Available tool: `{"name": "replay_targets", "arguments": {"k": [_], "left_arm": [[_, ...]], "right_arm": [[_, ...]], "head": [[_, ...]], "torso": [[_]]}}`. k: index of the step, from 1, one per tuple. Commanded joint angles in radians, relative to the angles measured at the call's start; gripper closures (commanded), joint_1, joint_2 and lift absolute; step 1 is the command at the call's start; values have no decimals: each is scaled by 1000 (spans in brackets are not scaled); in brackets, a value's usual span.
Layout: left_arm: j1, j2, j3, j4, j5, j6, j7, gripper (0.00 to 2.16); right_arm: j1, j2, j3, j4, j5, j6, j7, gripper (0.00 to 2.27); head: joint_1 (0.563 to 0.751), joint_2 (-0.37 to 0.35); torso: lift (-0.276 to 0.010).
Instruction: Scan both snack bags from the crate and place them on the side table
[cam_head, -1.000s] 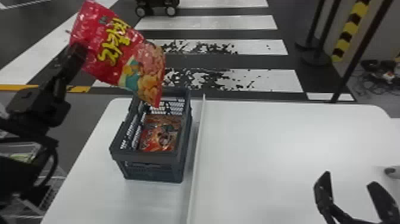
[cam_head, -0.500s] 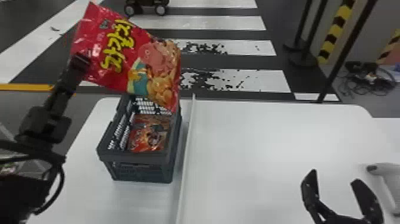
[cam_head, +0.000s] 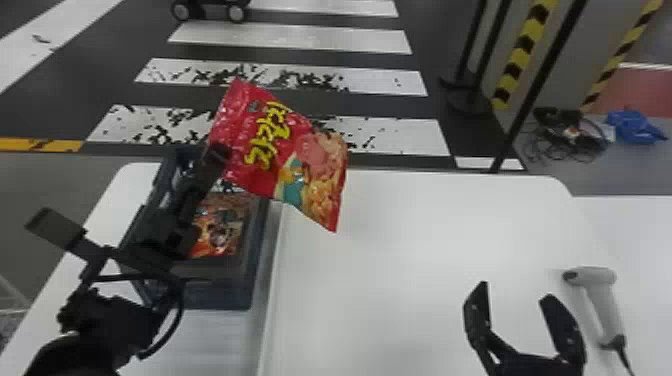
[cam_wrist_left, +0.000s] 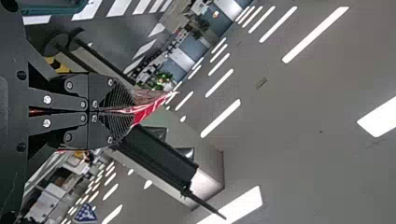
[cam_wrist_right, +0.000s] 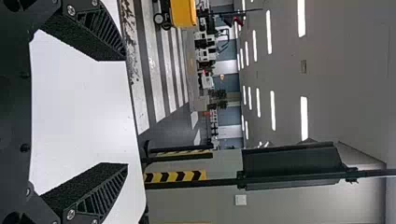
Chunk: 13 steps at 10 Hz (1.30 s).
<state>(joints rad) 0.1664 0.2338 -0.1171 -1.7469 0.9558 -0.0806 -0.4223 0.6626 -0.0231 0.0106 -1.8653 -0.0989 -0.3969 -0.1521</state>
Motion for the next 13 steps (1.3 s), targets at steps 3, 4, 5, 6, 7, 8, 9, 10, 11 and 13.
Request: {"name": "replay_targets", "arguments": {"k": [3,4,5,6,7,8,9,10,11,13], "left_arm": [[-159,-51,-200,225,-52,0,0,2138],[-192,-63,-251,277,-71,0,0,2138],[-229,-67,-311,320,-81,3,0,2138],[-261,-67,-355,357,-89,6,5,2138],[-284,-68,-392,380,-89,31,2,2138],[-301,-68,-421,392,-95,68,2,2138],[-314,-71,-430,397,-129,172,-1,2138],[-338,-74,-444,403,-177,328,-1,2061],[-340,-74,-450,400,-200,362,-3,1771],[-327,-70,-450,388,-213,362,13,12]], "right_arm": [[9,-1,-6,-6,1,-3,-3,117],[8,-1,-4,-8,2,-3,-3,117],[8,-1,-6,-8,2,-3,-3,117],[8,-1,-6,-8,2,-3,-3,117],[8,-3,-4,-8,2,-3,-3,117],[8,-3,-4,-8,1,-3,-3,117],[8,-3,-4,-8,1,-3,-3,117],[6,-3,-3,-8,-1,-3,-3,117],[3,-1,-1,-6,-1,0,-3,117],[5,-1,0,-6,-1,0,-3,117]], "head": [[695,-183],[695,-223],[695,-243],[695,-279],[695,-312],[695,-336],[695,-350],[695,-350],[695,-350],[695,-350]], "torso": [[-98],[-98],[-98],[-98],[-98],[-98],[-98],[-98],[-98],[-98]]}}
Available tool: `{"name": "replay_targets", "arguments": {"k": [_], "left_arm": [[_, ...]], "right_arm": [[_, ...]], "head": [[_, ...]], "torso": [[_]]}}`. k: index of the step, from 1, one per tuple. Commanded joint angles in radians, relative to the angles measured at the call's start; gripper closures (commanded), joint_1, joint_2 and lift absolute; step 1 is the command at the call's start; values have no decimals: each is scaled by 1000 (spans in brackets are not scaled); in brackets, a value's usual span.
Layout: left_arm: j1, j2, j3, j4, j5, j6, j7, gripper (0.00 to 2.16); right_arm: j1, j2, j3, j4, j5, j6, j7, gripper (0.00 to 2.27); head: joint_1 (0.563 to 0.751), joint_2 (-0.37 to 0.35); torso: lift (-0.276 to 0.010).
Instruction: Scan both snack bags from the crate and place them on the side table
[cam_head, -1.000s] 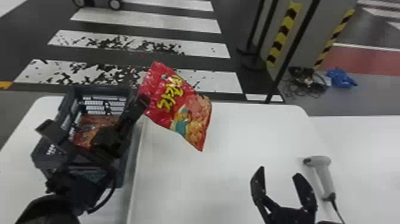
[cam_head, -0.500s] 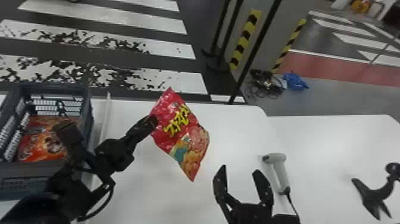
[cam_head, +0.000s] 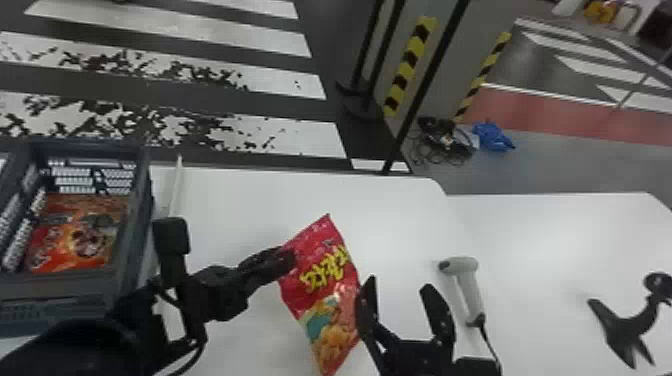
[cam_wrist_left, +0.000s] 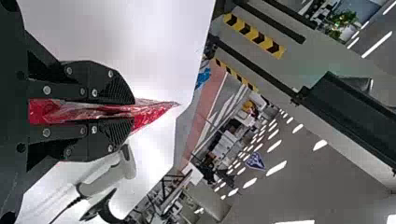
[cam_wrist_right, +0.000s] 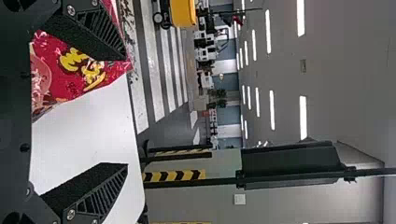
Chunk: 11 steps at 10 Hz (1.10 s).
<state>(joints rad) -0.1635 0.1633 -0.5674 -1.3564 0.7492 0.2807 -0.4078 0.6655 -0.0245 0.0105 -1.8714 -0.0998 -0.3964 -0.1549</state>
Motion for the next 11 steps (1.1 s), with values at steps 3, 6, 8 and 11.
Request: {"name": "replay_targets", "arguments": {"k": [3,6,8,11], "left_arm": [[22,19,24,-133,-96,10,58,19],[91,96,32,-385,-326,13,208,22],[168,140,53,-530,-470,10,351,26],[325,188,219,-662,-530,-39,400,26]], "right_arm": [[8,0,-3,0,-1,0,0,117],[9,0,-3,0,-31,-18,0,117],[9,0,-17,-2,-44,-15,5,117],[0,-3,-49,-9,-87,52,52,117]], "head": [[695,-350],[695,-350],[695,-350],[695,-325]], "torso": [[-98],[-98],[-98],[-98]]}}
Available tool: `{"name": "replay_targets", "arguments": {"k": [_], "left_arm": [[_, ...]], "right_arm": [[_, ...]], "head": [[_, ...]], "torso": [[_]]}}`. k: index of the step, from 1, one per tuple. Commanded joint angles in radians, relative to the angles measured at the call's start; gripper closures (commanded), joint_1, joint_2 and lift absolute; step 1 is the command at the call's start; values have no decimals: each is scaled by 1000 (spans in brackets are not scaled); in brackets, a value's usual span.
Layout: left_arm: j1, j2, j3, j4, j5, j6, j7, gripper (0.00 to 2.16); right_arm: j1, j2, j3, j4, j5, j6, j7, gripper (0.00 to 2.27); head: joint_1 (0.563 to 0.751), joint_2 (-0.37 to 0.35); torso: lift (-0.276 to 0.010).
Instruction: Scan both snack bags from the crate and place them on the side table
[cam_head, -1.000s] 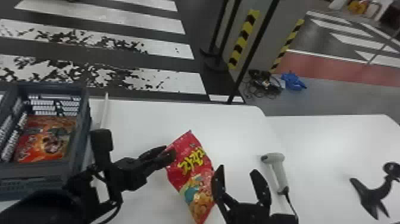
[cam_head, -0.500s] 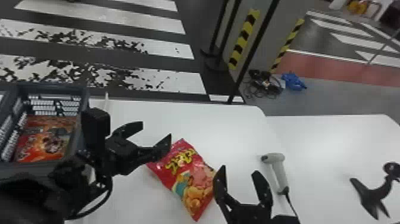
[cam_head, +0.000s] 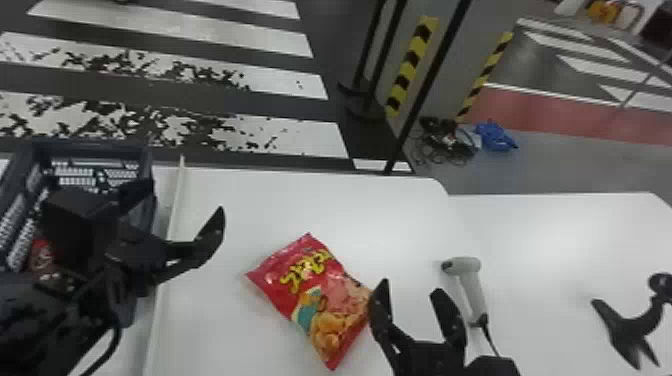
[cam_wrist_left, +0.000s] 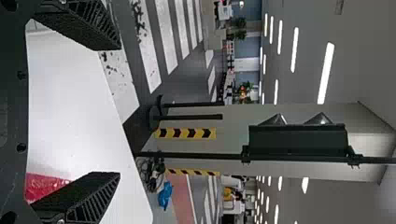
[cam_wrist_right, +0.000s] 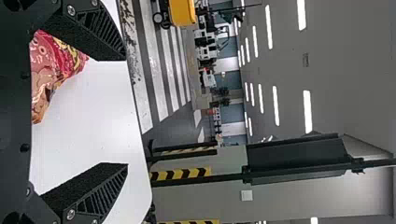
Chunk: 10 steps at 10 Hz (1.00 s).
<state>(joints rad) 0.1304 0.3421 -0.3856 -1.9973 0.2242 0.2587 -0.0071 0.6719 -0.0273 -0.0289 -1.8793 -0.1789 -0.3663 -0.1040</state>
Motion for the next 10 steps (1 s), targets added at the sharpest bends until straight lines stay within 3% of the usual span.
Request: {"name": "replay_targets", "arguments": {"k": [1,3,5,7,10], "left_arm": [[78,20,106,-32,-5,-57,-1,26],[169,29,244,-37,-2,-137,-10,26],[245,26,349,-37,12,-204,-21,29],[305,12,409,-48,23,-308,-40,33],[351,-5,464,-38,67,-355,-68,39]], "right_arm": [[-18,0,-12,-1,-10,50,1,117],[-49,-5,-26,0,-30,126,20,117],[-94,-6,-52,-4,-67,274,56,117],[-130,-6,-126,-17,-195,470,173,117],[-199,-6,-201,-23,-211,709,219,113]], "head": [[695,-295],[695,-206],[695,-139],[695,-71],[695,-50]], "torso": [[-98],[-98],[-98],[-98],[-98]]}}
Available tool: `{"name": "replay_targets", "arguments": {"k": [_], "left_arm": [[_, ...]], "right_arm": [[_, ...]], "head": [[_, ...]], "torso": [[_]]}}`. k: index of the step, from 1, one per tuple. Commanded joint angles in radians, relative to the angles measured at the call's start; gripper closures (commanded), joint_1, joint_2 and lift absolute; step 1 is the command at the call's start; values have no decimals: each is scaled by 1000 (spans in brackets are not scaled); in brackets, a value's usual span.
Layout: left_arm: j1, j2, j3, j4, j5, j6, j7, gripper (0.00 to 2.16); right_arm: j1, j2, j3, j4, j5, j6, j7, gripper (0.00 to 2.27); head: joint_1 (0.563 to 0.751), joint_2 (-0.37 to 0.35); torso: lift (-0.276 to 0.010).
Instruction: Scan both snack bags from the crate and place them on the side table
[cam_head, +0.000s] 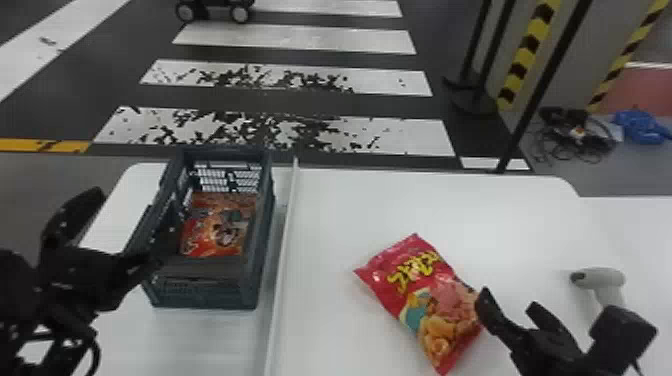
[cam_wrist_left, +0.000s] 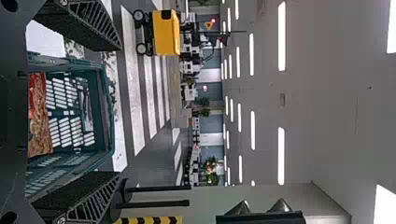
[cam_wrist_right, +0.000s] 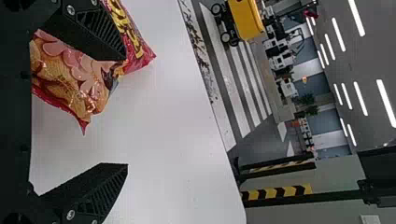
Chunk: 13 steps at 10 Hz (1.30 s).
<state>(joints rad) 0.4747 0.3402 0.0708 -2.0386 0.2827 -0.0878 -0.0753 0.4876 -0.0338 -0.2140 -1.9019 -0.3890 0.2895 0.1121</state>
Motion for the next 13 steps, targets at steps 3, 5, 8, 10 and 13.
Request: {"name": "replay_targets", "arguments": {"k": [3,5,8,10,13], "left_arm": [[19,-17,24,28,32,-20,-14,46],[21,-23,23,38,33,-20,-20,63],[22,-23,23,49,36,-20,-26,66],[28,-24,23,49,38,-20,-31,66],[33,-29,24,66,39,-23,-37,66]], "right_arm": [[-100,0,-108,21,-126,357,89,113],[-142,0,-157,44,-205,495,129,113],[-215,-9,-214,126,-294,633,184,124],[-268,-29,-234,230,-352,667,224,549],[-319,-41,-269,323,-390,698,293,2246]], "head": [[695,-25],[695,-10],[695,13],[695,22],[695,38]], "torso": [[-98],[-98],[-98],[-98],[-98]]}}
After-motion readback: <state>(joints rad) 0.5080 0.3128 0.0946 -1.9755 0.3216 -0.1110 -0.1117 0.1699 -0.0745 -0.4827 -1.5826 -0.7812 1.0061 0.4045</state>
